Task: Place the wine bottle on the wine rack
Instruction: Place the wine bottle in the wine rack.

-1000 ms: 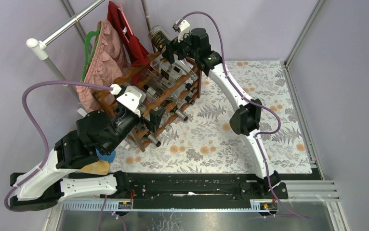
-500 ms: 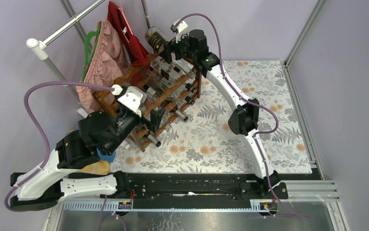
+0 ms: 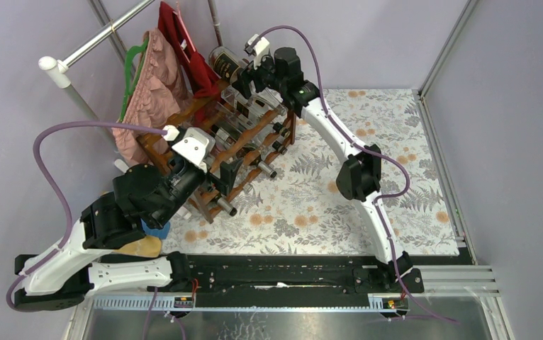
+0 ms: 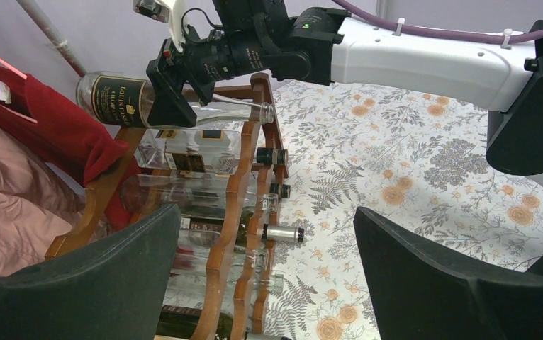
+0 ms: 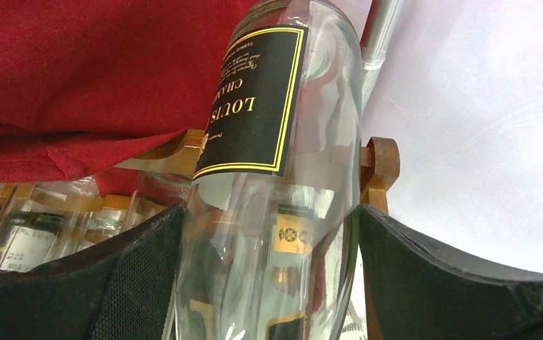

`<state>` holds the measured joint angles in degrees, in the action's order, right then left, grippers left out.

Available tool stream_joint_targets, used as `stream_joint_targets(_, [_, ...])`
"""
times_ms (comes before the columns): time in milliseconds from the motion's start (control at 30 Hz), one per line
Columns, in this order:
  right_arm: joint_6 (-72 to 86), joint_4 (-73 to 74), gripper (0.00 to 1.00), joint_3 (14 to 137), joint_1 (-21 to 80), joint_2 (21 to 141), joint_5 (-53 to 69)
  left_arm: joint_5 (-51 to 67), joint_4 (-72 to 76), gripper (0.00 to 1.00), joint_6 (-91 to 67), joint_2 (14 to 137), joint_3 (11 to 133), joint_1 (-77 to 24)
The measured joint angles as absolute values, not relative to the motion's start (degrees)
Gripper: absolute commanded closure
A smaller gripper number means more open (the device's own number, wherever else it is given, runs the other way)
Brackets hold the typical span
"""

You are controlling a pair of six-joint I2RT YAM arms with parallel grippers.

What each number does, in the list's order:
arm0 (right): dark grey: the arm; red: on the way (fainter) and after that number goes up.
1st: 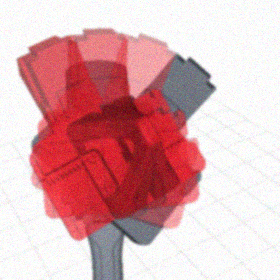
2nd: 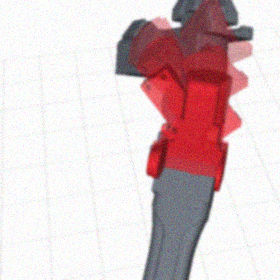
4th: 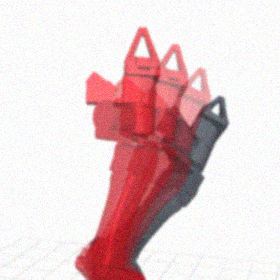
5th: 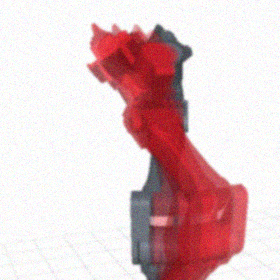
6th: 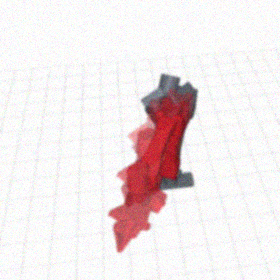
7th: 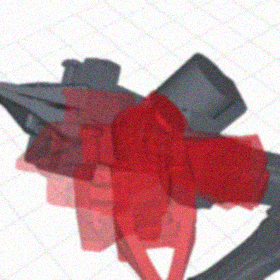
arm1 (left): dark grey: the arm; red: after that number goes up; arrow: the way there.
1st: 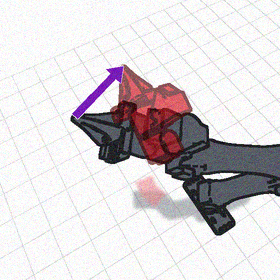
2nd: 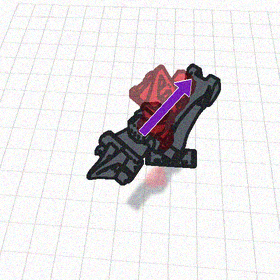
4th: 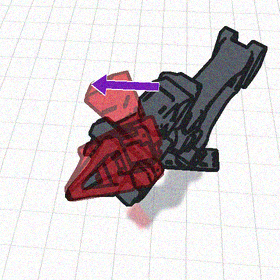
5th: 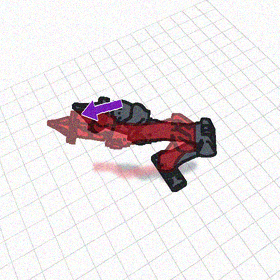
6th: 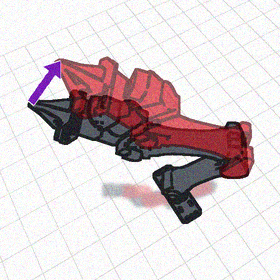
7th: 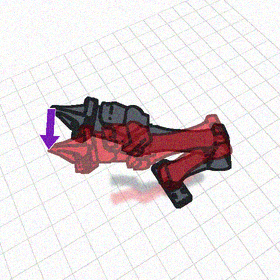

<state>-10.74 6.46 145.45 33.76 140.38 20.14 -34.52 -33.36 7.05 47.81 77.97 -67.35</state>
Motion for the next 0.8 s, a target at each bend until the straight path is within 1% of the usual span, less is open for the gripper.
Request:
stream_joint_targets(133, [-11.77,6.28,0.97,144.68,33.87,139.92,19.84,-34.5,-33.34,0.01,7.16,47.81,77.97,-67.35])
stream_joint_targets(233, [-12.71,5.78,0.91,142.8,33.98,138.8,19.35,-34.44,-33.34,0.01,7.18,47.81,77.97,-67.35])
stream_joint_targets(333, [-13.39,5.67,0.82,141.01,34.06,137.6,18.9,-34.04,-33.3,0.01,7.18,47.81,77.97,-67.35])
stream_joint_targets(433, [-13.74,5.74,0.71,140.11,34.09,136.97,18.76,-33.63,-33.28,0.01,7.16,47.81,77.97,-67.35])
stream_joint_targets(533, [-13.74,5.76,0.66,140.03,34.09,136.84,18.7,-33.39,-33.23,0.01,7.16,47.83,77.97,-67.35])
stream_joint_targets(600, [-13.74,5.85,0.61,140.07,34.09,136.86,18.65,-33.23,-33.23,0.01,7.16,47.9,77.97,-67.35])
stream_joint_targets(800, [-13.67,6.57,0.38,140.42,34.13,136.86,18.46,-32.49,-33.21,0.01,7.11,48.1,77.97,-67.35])
